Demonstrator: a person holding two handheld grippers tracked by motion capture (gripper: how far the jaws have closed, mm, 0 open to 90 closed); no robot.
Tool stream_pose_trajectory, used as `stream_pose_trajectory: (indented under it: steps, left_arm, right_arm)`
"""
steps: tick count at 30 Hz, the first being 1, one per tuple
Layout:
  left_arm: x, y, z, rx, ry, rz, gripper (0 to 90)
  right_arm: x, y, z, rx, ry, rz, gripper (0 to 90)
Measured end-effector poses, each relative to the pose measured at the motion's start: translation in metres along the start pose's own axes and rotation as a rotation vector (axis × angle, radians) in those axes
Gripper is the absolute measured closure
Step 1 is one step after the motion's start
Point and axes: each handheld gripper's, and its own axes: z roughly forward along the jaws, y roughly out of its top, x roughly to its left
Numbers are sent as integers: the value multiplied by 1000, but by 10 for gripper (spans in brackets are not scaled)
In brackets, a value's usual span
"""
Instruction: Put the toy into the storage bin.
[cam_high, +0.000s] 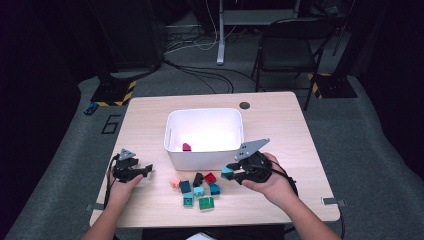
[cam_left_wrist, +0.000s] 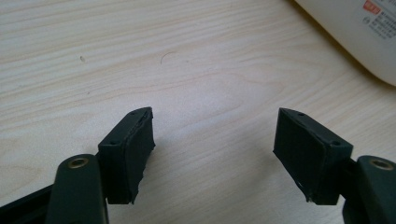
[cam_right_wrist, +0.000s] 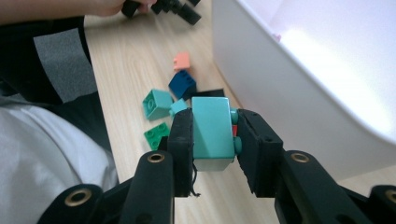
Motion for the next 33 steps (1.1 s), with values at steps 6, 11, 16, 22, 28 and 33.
stream_pose_trajectory:
  steps: [6,11,16,22,28,33]
  left_arm:
    - [4,16,-9,-19,6,-51,336]
    - [8,25,-16,-18,27,-81,354]
    - [6,25,-21,-27,6,-47,389]
    - [2,25,-28,-31,-38,0,391]
    - [-4,22,-26,-28,-73,13,404]
    - [-7,22,-26,-31,-84,35,400]
  right_arm:
    - [-15,18,-9,-16,-18,10,672]
    - [-31,41,-15,-40,-38,18,672]
    - [-43,61,-12,-51,-65,18,672]
    - [-61,74,6,-32,-95,22,672]
    - [-81,83,37,11,-129,40,672]
    - [-88,94,57,28,-121,27,672]
